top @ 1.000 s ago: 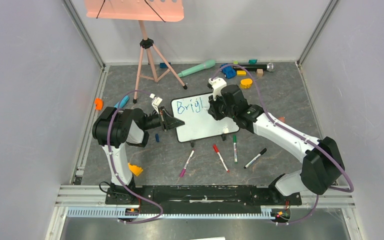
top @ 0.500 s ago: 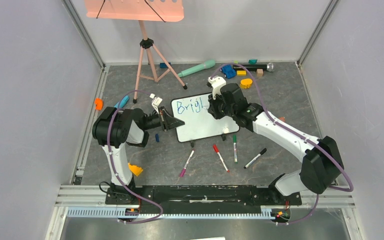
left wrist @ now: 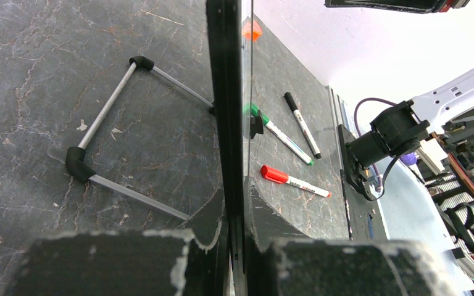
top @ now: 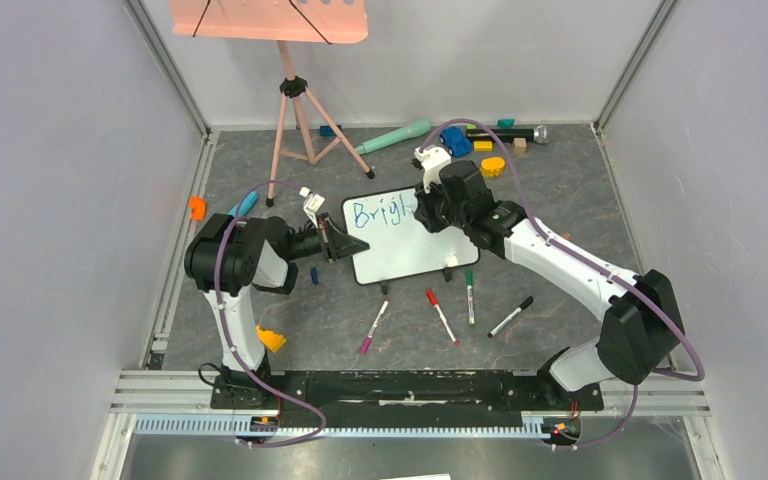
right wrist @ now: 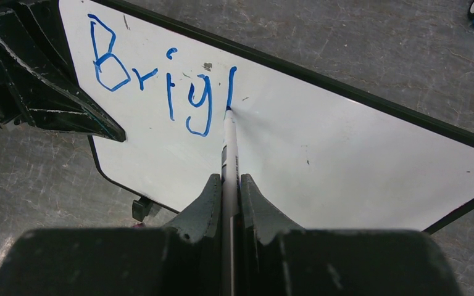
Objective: Write a sentence on the whiteboard
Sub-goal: Pick up the sentence from the whiteboard.
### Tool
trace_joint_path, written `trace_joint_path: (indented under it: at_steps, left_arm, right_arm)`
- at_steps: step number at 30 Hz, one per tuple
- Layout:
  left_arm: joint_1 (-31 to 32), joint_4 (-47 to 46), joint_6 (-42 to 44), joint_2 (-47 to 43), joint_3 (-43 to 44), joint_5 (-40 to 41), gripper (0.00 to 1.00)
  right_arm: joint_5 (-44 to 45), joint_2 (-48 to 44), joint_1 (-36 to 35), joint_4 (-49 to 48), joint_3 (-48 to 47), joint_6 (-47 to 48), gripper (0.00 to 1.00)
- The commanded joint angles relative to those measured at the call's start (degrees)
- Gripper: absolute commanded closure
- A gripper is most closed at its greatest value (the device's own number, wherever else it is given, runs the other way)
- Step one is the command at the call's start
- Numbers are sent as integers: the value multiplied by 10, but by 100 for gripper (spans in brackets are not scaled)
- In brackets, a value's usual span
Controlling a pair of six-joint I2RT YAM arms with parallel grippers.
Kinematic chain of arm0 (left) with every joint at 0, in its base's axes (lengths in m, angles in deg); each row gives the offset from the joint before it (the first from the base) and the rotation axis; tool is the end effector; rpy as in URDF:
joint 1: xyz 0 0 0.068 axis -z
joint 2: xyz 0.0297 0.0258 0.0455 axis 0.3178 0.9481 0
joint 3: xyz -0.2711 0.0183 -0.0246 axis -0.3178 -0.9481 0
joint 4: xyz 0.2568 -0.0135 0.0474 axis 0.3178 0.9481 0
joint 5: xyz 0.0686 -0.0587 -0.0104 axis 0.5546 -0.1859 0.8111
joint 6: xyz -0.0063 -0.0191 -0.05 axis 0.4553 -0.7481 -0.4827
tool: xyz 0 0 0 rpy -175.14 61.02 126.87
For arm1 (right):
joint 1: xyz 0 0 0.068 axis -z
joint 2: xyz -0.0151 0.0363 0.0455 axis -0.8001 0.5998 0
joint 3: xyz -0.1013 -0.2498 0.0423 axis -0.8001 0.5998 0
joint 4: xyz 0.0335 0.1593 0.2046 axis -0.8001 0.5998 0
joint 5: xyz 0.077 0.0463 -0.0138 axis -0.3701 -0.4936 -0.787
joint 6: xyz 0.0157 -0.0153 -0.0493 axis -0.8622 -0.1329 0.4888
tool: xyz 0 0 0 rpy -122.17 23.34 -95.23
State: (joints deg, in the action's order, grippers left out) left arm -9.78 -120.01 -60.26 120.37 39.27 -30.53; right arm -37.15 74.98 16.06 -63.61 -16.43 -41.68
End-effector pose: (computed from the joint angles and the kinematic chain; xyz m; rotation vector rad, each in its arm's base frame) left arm 0.2972 -0.0783 0.1201 0.5419 1.6815 -1.4959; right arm 0.2688 0.2028 0.2973 -0.6104 2.0884 0.4087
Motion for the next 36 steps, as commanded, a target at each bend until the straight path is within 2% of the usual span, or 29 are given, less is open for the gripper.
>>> trace_joint_path:
  at_steps: [1,36]
  left_arm:
    - [-3,-21,92,16,-10,17,98]
    - [-2,-21,91,18,-8,17,98]
  right_arm:
    - [33,7,10,-14,-25,14,100]
    - [28,-22,26,-14,36,4,100]
